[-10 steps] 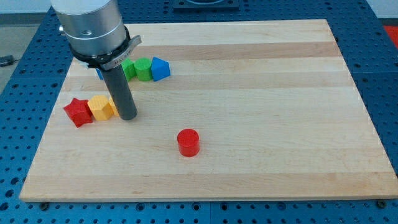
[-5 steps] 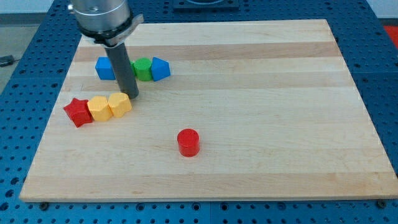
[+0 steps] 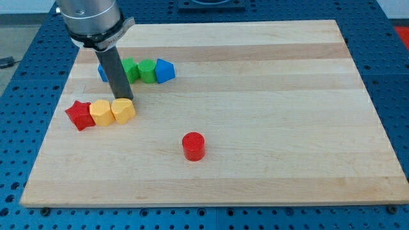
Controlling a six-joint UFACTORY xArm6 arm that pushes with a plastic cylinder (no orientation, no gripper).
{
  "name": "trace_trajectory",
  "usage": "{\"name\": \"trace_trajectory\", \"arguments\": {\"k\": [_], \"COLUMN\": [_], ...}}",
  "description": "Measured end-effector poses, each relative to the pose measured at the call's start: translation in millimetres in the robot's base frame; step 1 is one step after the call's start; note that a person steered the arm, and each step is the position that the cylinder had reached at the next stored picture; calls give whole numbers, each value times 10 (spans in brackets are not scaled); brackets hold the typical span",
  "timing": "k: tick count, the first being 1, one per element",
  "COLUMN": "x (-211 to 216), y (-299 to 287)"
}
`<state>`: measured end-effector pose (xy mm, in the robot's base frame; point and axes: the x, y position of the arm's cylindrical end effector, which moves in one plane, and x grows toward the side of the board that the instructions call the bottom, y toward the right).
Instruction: Slightly push yellow heart towards bottom of the board
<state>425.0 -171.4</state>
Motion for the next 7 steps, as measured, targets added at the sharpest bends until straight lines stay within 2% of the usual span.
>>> {"name": "trace_trajectory", "arguments": {"k": [4, 5, 6, 7], "x": [68, -252, -399, -63], "y": [-48, 20, 448, 1171]}}
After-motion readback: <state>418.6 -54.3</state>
